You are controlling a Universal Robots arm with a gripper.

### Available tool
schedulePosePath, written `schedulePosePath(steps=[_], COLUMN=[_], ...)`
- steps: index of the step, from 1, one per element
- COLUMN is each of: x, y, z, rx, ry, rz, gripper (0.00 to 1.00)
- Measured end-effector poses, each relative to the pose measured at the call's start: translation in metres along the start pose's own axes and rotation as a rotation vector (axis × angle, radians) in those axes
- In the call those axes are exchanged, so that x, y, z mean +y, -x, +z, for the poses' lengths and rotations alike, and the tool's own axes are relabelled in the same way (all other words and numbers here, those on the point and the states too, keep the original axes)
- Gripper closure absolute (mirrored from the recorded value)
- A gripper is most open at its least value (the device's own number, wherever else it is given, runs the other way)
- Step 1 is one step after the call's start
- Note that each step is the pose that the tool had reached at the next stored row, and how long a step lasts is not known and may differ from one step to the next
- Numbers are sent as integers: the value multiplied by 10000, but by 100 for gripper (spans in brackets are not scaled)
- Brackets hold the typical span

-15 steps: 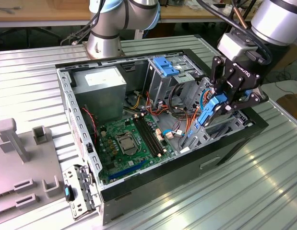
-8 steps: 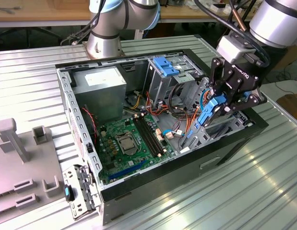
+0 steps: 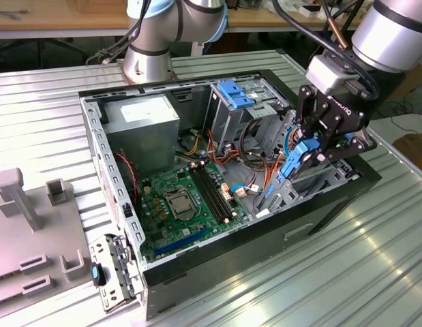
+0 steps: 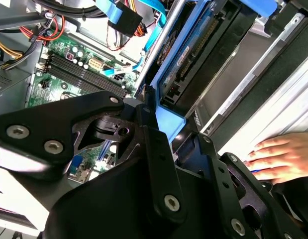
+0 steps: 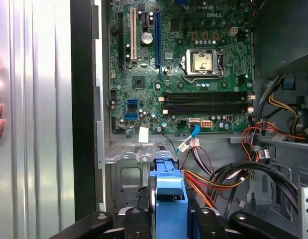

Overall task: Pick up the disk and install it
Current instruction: 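Insert the disk into the insertion slot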

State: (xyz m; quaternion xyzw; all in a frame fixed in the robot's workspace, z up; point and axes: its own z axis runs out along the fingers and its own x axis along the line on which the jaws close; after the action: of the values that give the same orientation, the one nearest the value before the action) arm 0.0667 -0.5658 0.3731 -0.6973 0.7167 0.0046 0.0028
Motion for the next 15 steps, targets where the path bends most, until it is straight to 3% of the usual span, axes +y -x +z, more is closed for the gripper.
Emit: schedulePosePath(steps=[15], x=[-1], y=[-1], z=[102], rx=[0], ry=[0], rz=[0], gripper=[63])
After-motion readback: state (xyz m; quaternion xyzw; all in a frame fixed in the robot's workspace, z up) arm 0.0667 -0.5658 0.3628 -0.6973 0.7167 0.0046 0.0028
